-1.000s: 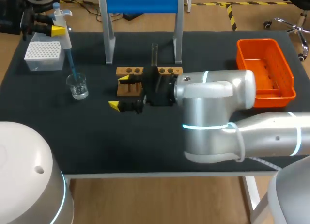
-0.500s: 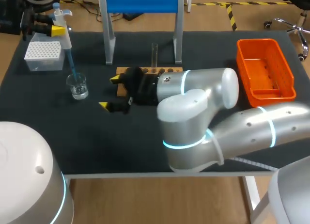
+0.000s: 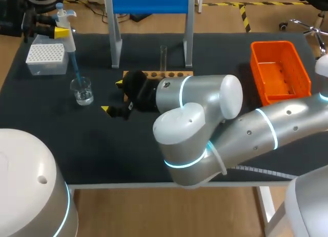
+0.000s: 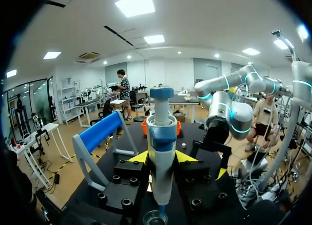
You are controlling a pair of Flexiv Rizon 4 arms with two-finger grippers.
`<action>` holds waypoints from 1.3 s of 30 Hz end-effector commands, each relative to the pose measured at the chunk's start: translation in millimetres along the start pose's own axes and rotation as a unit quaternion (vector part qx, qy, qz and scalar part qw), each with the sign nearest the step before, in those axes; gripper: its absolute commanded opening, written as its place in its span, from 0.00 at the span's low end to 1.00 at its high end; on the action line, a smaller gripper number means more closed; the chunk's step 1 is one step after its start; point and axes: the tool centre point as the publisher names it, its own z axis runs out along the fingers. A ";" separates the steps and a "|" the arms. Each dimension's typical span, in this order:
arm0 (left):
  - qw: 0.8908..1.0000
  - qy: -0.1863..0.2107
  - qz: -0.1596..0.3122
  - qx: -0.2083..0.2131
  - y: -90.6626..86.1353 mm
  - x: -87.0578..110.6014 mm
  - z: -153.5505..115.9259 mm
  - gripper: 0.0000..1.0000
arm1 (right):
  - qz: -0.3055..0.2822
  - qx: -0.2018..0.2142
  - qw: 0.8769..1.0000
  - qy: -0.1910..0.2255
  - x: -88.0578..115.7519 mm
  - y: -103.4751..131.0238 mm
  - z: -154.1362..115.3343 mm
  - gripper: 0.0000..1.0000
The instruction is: Invert the test tube, pick up the pipette, mount the tip to pipette, aspirate from beaker and dispense into the tube, eject the tip, return the pipette, and cap with the stopper.
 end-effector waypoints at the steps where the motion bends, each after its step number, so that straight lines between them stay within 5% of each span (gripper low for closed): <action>1: 1.000 0.000 0.001 0.001 0.2 0.0 -0.3 0.00 | 0.002 -0.003 0.999 -0.037 3.7 -3.6 2.5 1.00; 26: 1.000 0.000 0.001 0.001 0.2 0.0 -0.3 0.00 | 0.009 0.000 0.999 -0.040 3.8 -5.8 1.8 1.00; 39: 1.000 0.002 0.005 0.004 22.1 -3.7 2.1 0.00 | 0.009 0.000 0.999 -0.040 3.8 -5.8 1.8 1.00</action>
